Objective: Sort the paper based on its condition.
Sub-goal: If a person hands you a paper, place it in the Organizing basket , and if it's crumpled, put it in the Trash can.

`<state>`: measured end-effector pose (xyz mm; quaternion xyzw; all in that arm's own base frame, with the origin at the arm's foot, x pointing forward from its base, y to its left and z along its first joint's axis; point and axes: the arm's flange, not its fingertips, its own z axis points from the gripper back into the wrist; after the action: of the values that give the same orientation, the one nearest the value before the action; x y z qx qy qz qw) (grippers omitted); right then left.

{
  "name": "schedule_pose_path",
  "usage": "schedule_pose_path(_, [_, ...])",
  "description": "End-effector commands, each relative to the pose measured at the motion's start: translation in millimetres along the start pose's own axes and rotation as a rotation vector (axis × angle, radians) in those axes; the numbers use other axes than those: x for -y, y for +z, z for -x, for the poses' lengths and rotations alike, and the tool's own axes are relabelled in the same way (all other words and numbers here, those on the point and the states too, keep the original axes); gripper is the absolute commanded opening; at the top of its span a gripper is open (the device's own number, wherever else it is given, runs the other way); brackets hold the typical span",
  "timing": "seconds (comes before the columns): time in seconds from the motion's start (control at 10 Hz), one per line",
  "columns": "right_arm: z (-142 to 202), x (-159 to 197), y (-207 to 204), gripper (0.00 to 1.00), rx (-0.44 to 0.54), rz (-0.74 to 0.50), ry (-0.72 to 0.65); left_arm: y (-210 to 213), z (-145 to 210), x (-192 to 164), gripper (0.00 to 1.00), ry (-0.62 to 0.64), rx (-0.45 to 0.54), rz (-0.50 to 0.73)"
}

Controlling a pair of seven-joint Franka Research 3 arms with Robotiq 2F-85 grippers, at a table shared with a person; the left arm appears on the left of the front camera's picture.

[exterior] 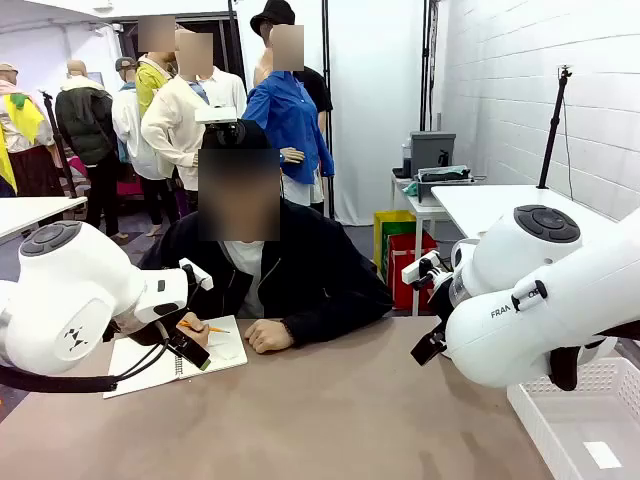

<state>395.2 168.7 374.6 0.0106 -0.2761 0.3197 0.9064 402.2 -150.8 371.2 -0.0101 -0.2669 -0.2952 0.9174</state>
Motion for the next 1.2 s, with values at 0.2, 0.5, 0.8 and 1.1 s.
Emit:
schedule_pose_path(0.2, [0.0, 0.0, 0.0, 1.0, 0.0, 0.0, 0.0, 0.0, 0.0, 0.0, 1.0, 0.0, 0.0, 0.0])
schedule_pose_path(0.5, [0.0, 0.0, 0.0, 1.0, 0.0, 0.0, 0.0, 0.0, 0.0, 0.0, 1.0, 0.0, 0.0, 0.0])
schedule_pose_path(0.8, [0.0, 0.0, 0.0, 1.0, 0.0, 0.0, 0.0, 0.0, 0.0, 0.0, 1.0, 0.0, 0.0, 0.0])
schedule_pose_path(1.1, [0.0, 0.0, 0.0, 1.0, 0.0, 0.0, 0.0, 0.0, 0.0, 0.0, 1.0, 0.0, 0.0, 0.0])
